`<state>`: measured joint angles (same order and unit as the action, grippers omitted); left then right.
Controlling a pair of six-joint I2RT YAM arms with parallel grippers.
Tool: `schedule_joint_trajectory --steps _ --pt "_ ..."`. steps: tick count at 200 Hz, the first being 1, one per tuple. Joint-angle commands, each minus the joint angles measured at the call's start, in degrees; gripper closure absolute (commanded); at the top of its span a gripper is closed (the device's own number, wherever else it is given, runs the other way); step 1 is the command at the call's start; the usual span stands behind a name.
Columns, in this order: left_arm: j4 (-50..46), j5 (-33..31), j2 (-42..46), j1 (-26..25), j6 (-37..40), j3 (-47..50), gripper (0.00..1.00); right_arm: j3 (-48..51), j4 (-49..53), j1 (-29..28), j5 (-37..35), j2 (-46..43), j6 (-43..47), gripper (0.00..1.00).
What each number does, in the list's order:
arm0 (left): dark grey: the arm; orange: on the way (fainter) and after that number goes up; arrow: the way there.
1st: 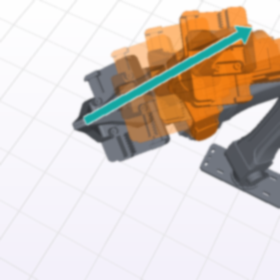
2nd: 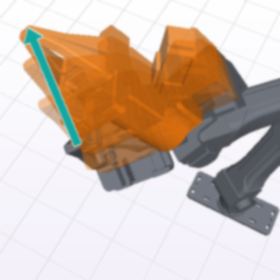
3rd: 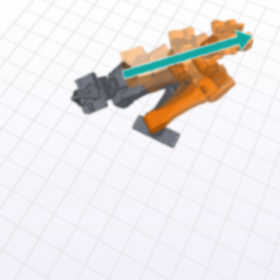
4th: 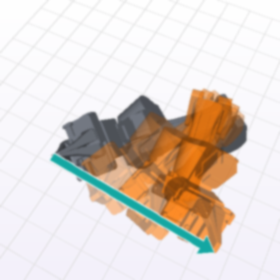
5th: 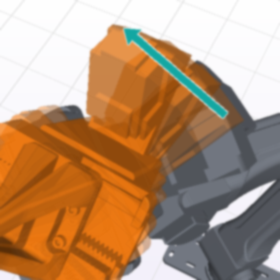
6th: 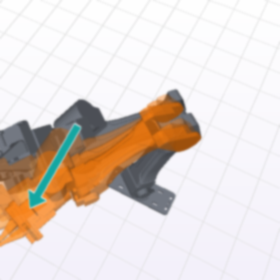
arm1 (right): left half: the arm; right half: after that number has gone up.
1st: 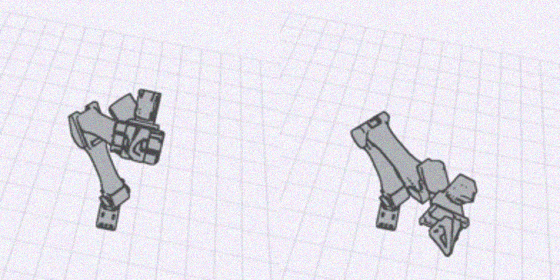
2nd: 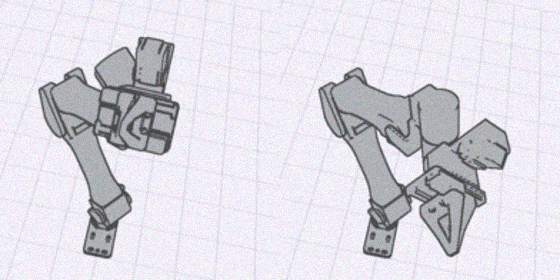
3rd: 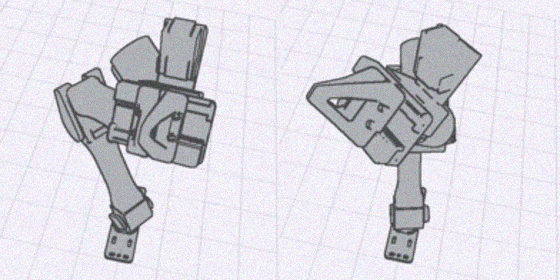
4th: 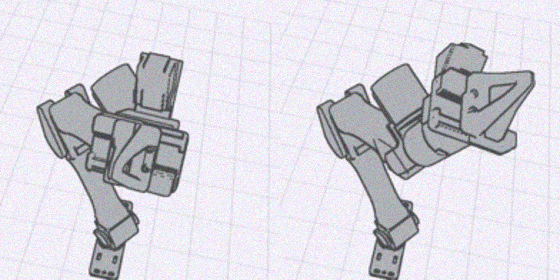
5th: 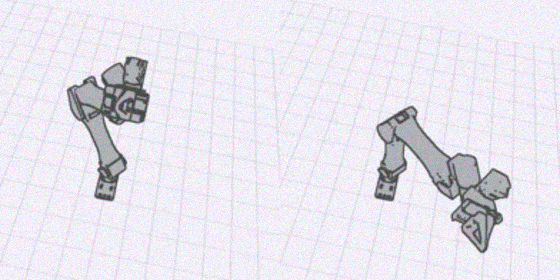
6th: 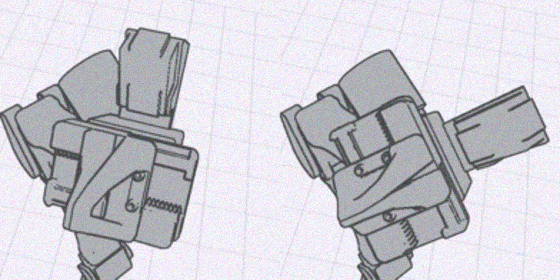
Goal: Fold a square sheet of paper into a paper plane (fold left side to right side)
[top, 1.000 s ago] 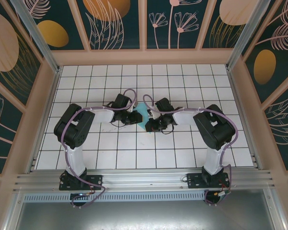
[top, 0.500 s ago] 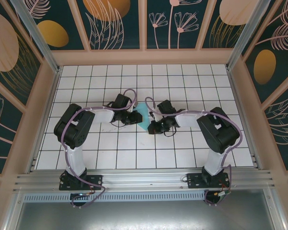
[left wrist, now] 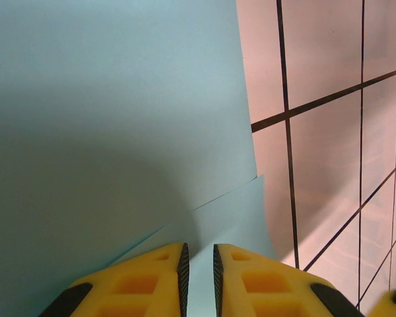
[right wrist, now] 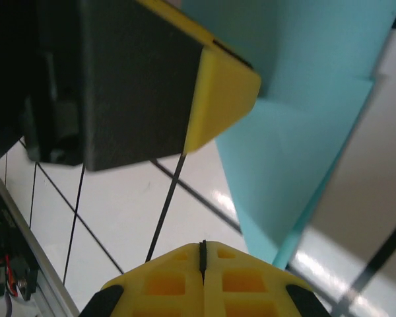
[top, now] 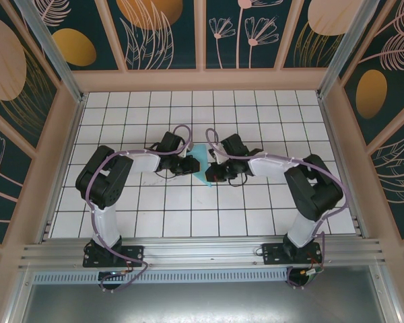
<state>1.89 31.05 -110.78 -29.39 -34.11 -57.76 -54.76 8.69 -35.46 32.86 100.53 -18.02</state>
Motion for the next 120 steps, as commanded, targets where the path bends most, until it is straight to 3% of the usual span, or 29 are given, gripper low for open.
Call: schedule_joint_trajectory --steps 1,120 --pt "-1.6 -3.3 -1.6 -0.2 1.1 0.2 0.78 -2.1 -1.5 0.1 -0.1 4.0 -2.0 1.00" --pt "1.2 0.1 5.8 -0.9 0.1 1.5 0.77 -2.4 7.0 0.8 -7.2 8.6 -2.5 1.00"
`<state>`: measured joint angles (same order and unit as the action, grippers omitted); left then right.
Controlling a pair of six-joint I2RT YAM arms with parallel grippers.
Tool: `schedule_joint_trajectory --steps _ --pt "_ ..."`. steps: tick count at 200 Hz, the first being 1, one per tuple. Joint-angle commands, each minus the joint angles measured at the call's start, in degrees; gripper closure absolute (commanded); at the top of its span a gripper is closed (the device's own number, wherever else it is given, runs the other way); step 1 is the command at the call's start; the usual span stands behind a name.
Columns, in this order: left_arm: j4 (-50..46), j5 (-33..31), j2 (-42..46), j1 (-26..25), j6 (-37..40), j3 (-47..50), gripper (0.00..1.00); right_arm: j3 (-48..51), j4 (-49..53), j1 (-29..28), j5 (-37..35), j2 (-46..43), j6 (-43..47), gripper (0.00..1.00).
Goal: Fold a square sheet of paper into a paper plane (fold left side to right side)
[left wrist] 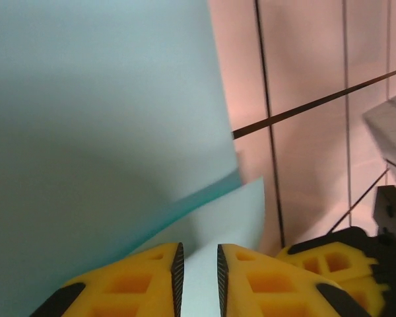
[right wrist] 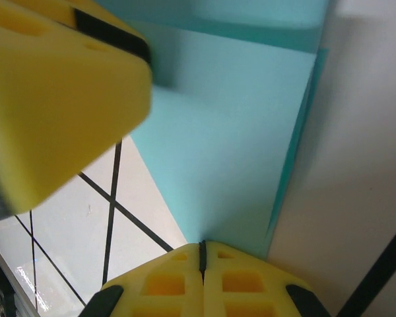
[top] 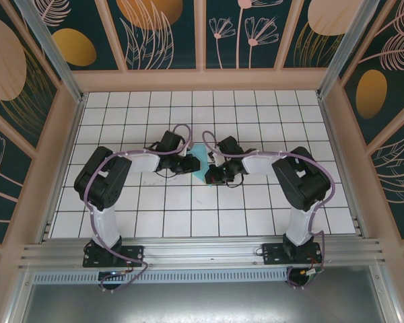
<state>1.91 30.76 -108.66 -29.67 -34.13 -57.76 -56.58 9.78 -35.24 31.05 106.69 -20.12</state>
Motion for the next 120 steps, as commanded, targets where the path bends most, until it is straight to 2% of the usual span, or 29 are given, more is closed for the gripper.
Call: schedule_joint_trajectory --steps 1,35,120 --pt "1.3 0.4 3.8 -0.7 0.1 1.6 0.77 -0.6 5.9 0.6 -5.4 2.5 -0.3 1.00" --pt "2.8 2.6 3.6 -2.4 -0.4 3.6 0.80 -0.8 6.4 0.6 -5.2 3.5 -0.1 1.00" --pt "4.9 2.4 0.6 -2.8 -1.2 4.8 0.84 -1.2 6.7 0.5 -4.9 4.0 -0.2 1.00"
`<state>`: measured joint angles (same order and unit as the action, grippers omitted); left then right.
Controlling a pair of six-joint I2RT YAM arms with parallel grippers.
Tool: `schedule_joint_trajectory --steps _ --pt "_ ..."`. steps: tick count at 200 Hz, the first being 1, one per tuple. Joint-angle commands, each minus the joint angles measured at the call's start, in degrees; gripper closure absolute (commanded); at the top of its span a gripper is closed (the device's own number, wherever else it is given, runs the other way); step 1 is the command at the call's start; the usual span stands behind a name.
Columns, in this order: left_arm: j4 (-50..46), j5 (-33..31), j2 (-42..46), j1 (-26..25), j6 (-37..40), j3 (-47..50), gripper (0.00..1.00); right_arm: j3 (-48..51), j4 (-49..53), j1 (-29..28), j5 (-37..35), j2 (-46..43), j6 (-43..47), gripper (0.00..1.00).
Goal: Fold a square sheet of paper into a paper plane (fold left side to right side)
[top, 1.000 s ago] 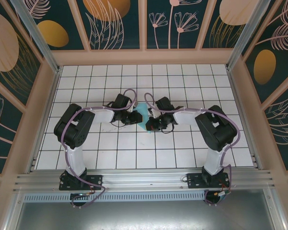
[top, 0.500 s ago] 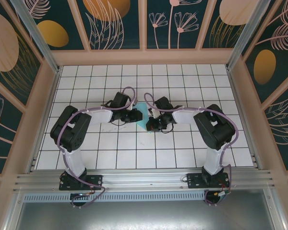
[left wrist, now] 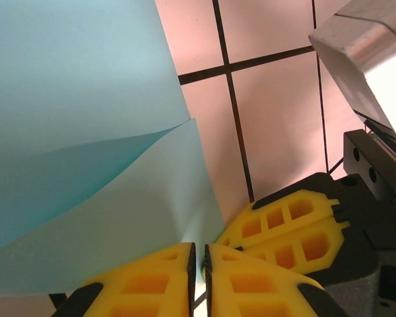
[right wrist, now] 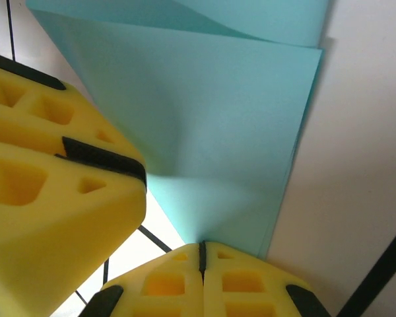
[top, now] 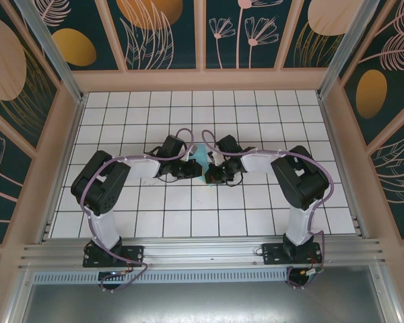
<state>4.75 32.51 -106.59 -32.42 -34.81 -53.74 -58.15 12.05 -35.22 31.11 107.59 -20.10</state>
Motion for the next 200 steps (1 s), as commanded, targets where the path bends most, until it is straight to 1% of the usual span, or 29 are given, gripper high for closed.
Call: schedule_joint_trajectory --steps 1,20,51,119,160,170,200 --pt "2.1 0.7 -1.5 0.0 -0.5 0.8 0.84 0.4 4.5 0.5 -5.0 3.1 -0.1 1.00" --pt "1.8 -0.3 -2.2 0.0 -0.5 0.6 0.84 0.3 5.0 0.5 -5.5 3.2 -0.1 1.00" --pt "-0.1 -4.3 -3.0 0.0 -0.4 -0.4 0.87 0.2 5.8 0.5 -5.9 3.2 0.1 1.00" --pt "-2.9 -9.9 -4.6 0.5 0.5 -1.6 0.89 0.7 8.0 0.6 -7.2 3.1 0.6 1.00" --pt "-3.8 -11.4 -5.0 2.4 2.0 -1.6 0.90 1.3 8.3 0.6 -7.3 2.8 0.7 1.00" --pt "-4.2 -11.7 -4.9 3.2 2.5 -3.2 0.90 1.5 8.3 0.6 -7.4 2.8 0.6 1.00" --pt "-4.8 -12.5 -4.8 5.7 4.1 -3.8 0.90 2.0 8.3 0.6 -7.3 2.5 0.6 1.00"
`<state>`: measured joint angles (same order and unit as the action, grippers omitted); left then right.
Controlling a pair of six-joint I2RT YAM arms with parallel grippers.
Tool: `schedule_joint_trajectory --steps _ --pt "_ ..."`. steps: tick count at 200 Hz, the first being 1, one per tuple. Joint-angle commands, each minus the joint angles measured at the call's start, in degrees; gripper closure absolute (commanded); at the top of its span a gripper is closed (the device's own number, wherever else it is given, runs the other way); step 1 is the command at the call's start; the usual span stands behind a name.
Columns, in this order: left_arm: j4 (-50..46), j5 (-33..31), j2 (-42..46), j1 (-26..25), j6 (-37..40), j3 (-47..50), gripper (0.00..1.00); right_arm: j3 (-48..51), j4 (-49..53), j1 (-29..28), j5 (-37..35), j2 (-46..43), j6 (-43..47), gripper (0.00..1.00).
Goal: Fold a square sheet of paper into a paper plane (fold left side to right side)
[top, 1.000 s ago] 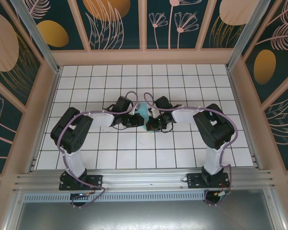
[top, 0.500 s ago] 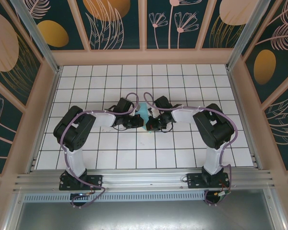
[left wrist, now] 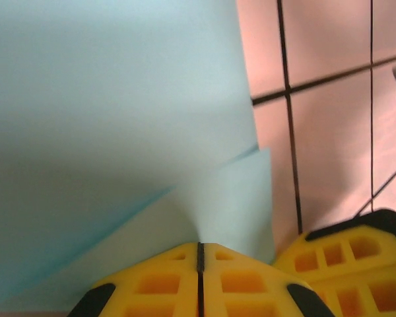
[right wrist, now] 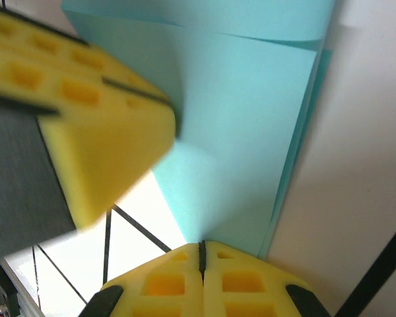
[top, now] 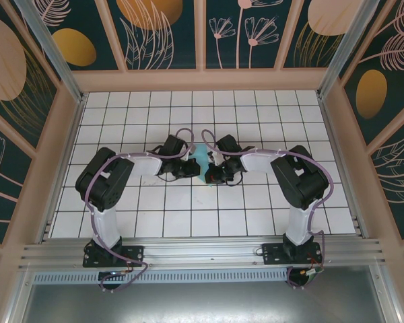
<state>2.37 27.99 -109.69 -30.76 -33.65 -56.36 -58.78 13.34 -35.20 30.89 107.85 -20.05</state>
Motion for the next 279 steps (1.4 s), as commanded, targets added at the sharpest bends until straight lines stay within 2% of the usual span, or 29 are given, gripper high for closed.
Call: schedule_joint_trajectory --steps 1,47,100,152,192,225,249,279 --pt "-2.4 -8.0 -1.7 4.2 3.0 -1.2 0.90 2.6 7.0 0.7 -7.1 2.3 0.5 1.00" --pt "-3.9 -9.4 -2.0 7.4 5.6 -2.5 0.90 3.4 6.9 0.7 -6.9 1.5 0.3 1.00" --pt "-2.8 -8.3 -1.5 7.9 5.3 -2.5 0.88 3.2 5.7 0.7 -5.6 1.3 -0.1 1.00" --pt "-3.4 -7.0 5.8 8.4 4.9 -2.6 0.71 3.0 -3.0 0.8 -1.0 -2.7 -1.8 1.00" --pt "-4.1 -8.3 14.1 8.7 3.1 1.0 0.55 3.0 -6.6 1.5 -4.5 -10.0 -2.2 0.79" --pt "-0.3 -5.7 17.4 8.6 -1.0 8.1 0.49 4.3 -7.4 3.4 -8.7 -14.1 0.2 0.56" --pt "6.8 -0.6 16.6 8.4 -5.4 12.3 0.48 3.3 -9.2 3.5 -8.4 -11.7 3.4 0.49" --pt "10.9 1.3 15.2 8.1 -8.3 13.8 0.44 1.2 -11.1 3.5 -5.1 -7.1 5.8 0.47"
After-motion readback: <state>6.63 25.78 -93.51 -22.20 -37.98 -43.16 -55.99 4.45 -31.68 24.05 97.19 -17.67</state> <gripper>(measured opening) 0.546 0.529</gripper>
